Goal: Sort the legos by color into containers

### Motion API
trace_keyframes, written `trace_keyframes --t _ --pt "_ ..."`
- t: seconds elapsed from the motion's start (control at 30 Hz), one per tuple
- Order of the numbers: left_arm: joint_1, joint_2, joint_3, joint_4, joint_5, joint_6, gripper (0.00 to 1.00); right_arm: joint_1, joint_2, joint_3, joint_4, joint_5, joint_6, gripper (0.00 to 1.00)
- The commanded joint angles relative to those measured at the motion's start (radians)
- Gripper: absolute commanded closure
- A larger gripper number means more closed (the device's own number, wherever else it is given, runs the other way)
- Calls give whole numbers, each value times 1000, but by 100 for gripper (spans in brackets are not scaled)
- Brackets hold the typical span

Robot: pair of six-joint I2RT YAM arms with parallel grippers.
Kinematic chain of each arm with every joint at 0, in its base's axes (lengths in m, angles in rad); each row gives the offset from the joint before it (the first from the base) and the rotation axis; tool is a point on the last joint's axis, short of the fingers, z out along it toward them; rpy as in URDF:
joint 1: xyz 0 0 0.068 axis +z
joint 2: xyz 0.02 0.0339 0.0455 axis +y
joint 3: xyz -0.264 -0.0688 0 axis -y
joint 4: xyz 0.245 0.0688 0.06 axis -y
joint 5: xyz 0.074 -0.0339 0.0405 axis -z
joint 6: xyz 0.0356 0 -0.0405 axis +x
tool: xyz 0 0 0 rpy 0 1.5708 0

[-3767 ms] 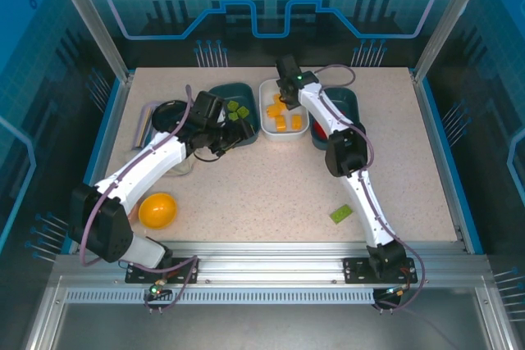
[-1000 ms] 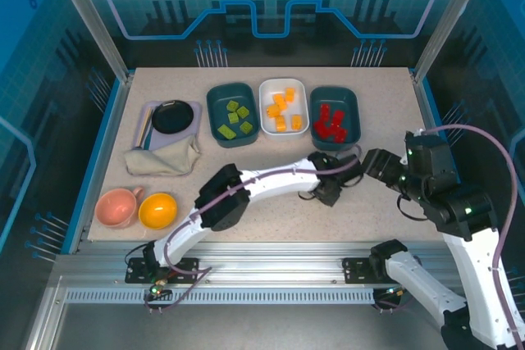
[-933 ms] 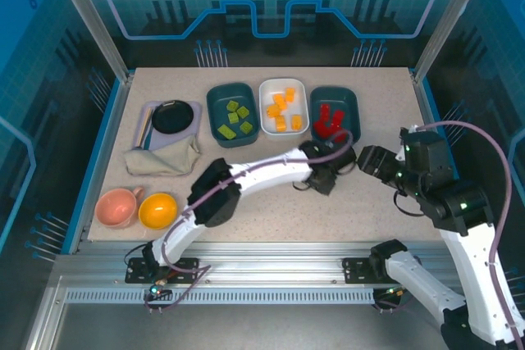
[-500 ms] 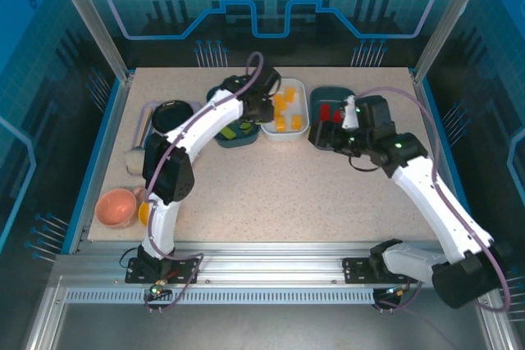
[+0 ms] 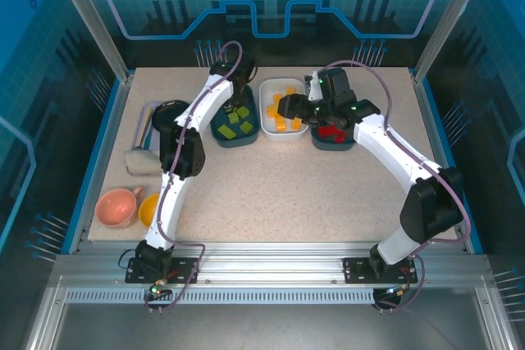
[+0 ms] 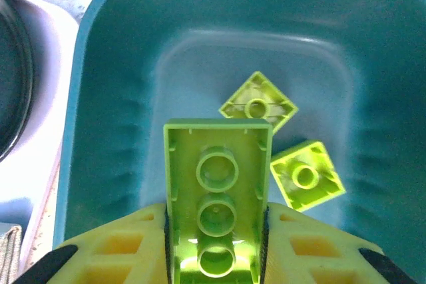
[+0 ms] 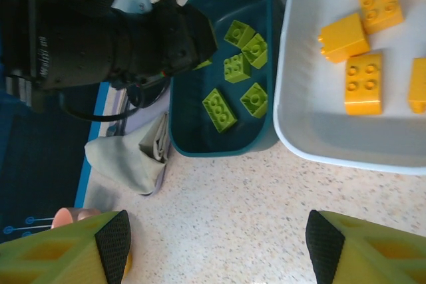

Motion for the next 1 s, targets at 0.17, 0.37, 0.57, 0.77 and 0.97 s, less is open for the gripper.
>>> trace_keyframes --t 0.17,0.37,0.57,0.77,0.97 --pt "28 56 38 -68 -122 -71 71 9 90 29 162 -107 102 27" --pt "29 82 39 -71 -112 -69 65 3 106 45 136 -116 100 27" --pt "29 86 53 -59 -70 -66 46 -7 94 41 112 -120 91 26" --pt "16 31 103 -45 -22 -51 37 -9 47 40 57 -96 42 26" --pt "-3 -158 41 -32 65 -104 28 -15 -83 1 -57 34 -89 25"
